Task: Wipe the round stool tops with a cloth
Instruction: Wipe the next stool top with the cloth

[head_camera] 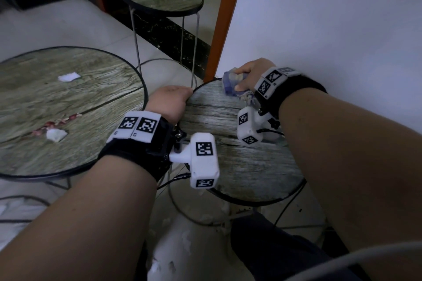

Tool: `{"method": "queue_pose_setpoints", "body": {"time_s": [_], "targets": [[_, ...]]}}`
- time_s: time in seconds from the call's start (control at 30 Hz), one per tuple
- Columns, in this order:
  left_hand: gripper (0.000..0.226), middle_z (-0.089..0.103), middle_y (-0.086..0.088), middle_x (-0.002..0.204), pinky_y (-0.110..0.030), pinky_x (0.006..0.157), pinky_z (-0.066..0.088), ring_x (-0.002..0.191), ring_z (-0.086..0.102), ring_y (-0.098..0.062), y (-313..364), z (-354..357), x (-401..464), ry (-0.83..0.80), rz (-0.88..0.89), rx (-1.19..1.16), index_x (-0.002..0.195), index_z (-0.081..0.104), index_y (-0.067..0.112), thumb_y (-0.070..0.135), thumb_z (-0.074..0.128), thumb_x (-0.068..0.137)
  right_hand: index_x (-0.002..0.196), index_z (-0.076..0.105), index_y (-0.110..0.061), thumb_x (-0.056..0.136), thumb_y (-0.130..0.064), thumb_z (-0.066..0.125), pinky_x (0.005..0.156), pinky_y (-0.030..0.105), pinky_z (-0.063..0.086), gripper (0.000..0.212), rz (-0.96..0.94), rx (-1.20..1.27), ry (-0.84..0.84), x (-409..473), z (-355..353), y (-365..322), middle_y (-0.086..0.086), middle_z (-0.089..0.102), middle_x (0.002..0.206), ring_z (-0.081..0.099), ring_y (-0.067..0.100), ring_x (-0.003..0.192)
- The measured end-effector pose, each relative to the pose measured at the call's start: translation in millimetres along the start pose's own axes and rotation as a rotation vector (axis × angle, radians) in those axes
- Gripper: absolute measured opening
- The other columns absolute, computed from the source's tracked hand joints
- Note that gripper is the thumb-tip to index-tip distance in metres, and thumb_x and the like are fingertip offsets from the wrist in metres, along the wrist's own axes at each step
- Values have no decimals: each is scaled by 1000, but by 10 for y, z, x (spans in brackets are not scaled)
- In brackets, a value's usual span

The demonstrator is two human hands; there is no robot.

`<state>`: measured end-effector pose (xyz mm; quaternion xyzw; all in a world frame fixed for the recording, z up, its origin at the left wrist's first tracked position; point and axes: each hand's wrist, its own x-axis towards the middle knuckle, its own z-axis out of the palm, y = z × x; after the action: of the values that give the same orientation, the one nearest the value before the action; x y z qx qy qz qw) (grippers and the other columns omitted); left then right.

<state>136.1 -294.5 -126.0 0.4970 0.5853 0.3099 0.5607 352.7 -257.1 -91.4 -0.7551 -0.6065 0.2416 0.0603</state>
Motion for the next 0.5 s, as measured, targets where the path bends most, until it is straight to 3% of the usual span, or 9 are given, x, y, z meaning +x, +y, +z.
{"method": "queue_pose_setpoints", "body": {"time_s": [0.07,0.13,0.2,0.5], "targets": [[25,66,-17,113,-43,101,43,103,61,-23,-1,-1,1,-2,2,1,69,72,24,23,56,89,123,63,-23,77,-16,76,83,19,41,48,0,8,2,-16,-5,0,0,62,122,57,14,104],[17,63,-19,120,-42,98,44,97,57,-20,-3,15,11,21,-8,-31,97,69,14,23,58,89,124,62,-23,77,-18,76,82,20,41,49,-9,5,-13,-44,-22,16,0,62,122,56,13,101],[31,62,-19,122,-42,97,44,100,59,-24,-19,29,40,39,-18,-23,112,63,3,24,58,90,125,62,-23,77,-19,75,83,21,42,49,-7,-4,-20,-77,-37,49,1,62,121,57,15,103],[31,62,-20,120,-39,93,45,116,57,-35,-48,69,101,82,-20,-23,111,64,1,23,59,89,127,59,-20,81,-20,73,84,22,41,49,71,-21,12,-201,-109,225,3,57,130,55,20,114]]}}
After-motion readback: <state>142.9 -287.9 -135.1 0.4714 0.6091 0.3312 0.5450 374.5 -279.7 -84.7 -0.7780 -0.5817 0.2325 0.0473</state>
